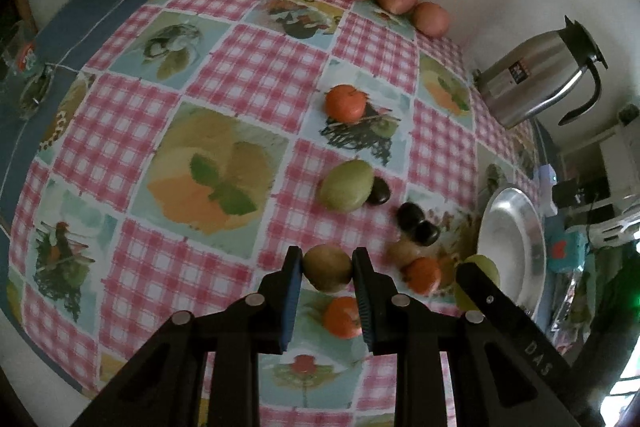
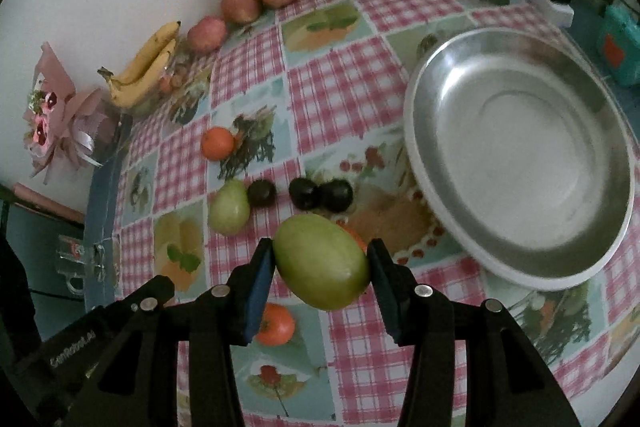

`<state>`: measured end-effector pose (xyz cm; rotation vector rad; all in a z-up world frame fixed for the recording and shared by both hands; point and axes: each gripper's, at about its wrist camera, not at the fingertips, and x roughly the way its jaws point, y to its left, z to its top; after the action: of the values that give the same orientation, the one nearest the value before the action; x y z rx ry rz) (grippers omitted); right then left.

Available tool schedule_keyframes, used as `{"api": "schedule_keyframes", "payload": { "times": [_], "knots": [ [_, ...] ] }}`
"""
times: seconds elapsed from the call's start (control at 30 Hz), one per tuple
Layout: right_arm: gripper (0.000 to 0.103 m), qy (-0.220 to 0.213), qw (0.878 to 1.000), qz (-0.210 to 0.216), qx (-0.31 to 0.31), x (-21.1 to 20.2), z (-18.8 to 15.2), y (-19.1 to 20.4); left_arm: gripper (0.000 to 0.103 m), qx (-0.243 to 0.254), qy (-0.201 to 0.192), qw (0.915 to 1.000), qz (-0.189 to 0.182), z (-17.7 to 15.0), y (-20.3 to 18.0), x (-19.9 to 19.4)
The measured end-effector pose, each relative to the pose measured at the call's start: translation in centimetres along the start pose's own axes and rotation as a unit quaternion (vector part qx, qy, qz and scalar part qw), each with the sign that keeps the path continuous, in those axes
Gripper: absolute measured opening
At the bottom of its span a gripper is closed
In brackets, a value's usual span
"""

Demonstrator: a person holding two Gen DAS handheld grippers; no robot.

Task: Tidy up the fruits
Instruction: 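Carry the kiwi and green pear in both tools over the steel plate, then lower both fruits into the steel plate and open both tools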

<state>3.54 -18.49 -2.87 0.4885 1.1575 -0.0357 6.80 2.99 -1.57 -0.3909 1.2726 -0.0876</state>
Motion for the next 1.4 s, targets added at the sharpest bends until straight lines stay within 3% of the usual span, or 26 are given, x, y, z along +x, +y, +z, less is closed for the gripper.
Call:
{"api": "schedule_keyframes", "payload": {
  "times": [0.67,0.93,1.2,1.4],
  "knots": [
    [0.049,-0.048,0.996,-0.079,0.011,-2.8,5.5,-4.2,0.027,0.039,-0.007,0.9991,0.011,1.7,-8.7,1.3],
    [0.049,-0.053,0.991,-0.115,0.038,-3.6,6.0,-8.2,0.027,0.078,0.014,0.9968,0.012,0.3,-13.1,4.0],
    [0.049,-0.05,0.98,-0.173,0.079,-3.8,6.1,-12.8,0.027,0.117,0.037,0.9924,-0.011,-1.7,-17.4,6.9],
    [0.049,-0.044,0.976,-0.185,0.107,-3.5,6.0,-15.3,0.027,0.145,0.042,0.9883,-0.022,-2.8,-20.1,8.8]
  ]
}}
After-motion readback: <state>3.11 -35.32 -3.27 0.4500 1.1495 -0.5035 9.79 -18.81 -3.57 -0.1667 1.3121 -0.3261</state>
